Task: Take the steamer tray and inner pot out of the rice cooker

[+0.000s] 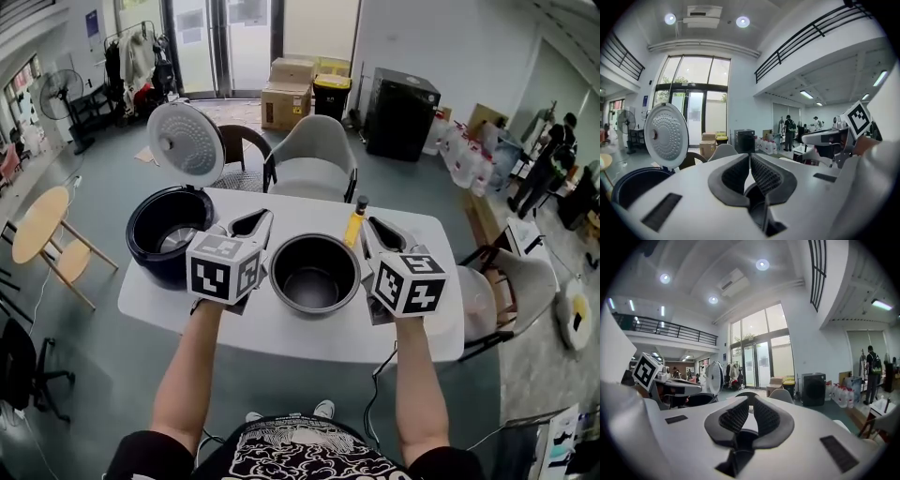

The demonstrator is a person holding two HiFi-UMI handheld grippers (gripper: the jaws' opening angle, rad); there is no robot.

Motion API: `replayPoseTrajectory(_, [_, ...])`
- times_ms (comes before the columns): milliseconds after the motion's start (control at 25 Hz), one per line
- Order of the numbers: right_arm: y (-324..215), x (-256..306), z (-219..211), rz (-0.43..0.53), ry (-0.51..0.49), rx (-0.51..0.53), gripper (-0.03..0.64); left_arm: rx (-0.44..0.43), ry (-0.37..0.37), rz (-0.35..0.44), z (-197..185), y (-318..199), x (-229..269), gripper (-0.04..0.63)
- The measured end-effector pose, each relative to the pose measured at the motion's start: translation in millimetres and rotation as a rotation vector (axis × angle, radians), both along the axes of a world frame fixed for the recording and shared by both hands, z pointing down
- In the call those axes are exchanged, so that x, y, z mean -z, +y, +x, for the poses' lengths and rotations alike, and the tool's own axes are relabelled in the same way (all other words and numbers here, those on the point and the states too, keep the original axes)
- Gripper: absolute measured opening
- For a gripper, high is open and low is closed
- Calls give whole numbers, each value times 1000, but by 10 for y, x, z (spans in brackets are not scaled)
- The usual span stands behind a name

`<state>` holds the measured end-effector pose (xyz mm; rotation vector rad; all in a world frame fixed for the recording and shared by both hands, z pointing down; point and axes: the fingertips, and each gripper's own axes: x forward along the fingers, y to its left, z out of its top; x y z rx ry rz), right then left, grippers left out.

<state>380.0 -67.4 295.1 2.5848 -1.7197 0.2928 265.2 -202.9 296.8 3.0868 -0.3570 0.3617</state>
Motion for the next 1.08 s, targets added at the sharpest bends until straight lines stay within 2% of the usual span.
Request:
replayPoseTrajectory(120, [31, -26, -45, 1, 30, -2, 14, -13, -5, 12, -20, 63, -44, 20])
replayPoseTrajectory(240, [57, -49, -65, 2, 29, -5, 14, -27, -1, 10, -42, 114, -34, 14])
replayPoseTrajectory(520, [149, -126, -73, -15, 37, -26, 14, 3, 23, -18, -111, 66, -73, 14])
replayPoseTrajectory(1080, [152, -126, -176, -16, 47, -26, 14, 9, 15, -15, -178, 56, -85, 14])
